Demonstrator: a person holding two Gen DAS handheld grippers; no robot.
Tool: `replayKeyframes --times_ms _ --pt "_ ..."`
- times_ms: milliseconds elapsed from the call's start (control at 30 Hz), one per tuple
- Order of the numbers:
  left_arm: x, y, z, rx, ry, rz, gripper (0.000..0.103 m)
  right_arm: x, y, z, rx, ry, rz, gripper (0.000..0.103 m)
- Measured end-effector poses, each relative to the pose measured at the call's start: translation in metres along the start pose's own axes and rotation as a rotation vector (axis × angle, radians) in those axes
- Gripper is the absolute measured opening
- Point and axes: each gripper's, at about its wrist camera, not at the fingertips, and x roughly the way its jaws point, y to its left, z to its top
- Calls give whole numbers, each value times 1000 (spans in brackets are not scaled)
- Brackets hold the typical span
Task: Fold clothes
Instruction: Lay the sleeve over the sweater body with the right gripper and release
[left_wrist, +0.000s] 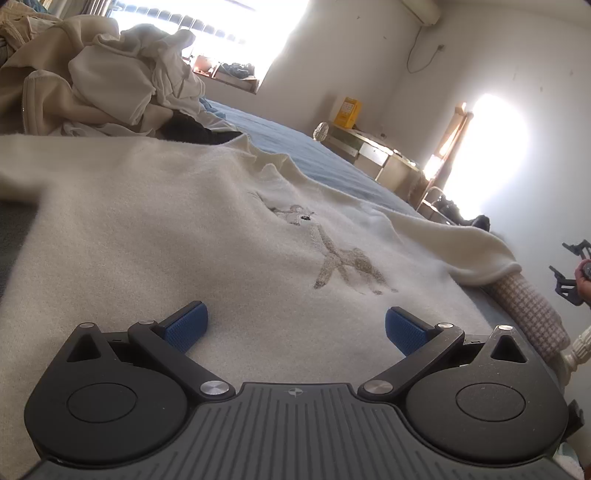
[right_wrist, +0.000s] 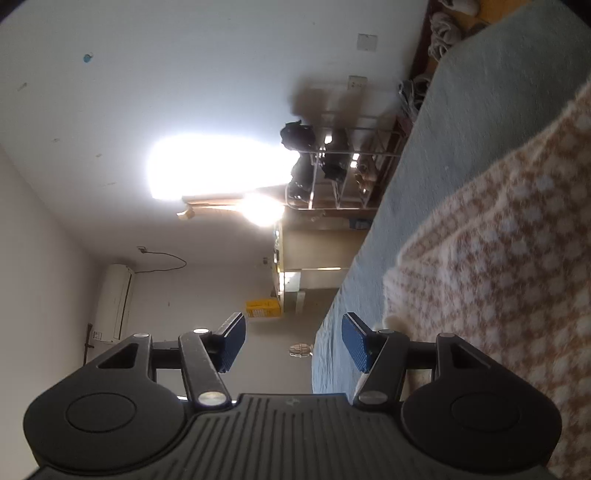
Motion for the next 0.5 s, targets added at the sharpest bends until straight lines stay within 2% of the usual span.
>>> replayKeyframes --times_ms 67,200,300,400,433,500 --pt "0 0 0 1 1 1 103 -4 15 -2 -120 40 -10 62" --pt "0 -1 0 3 1 3 103 14 72 -57 -580 294 -32 60" --pt "1 -1 -1 5 2 5 103 37 97 -136 -984 539 -70 60" --pt "1 -1 0 6 3 7 103 51 91 -221 -1360 733 -117 59" --pt "1 -1 0 6 3 7 103 58 87 -246 -1461 781 -127 58" --pt "1 -1 0 6 3 6 103 79 73 -274 -1502 848 -154 57"
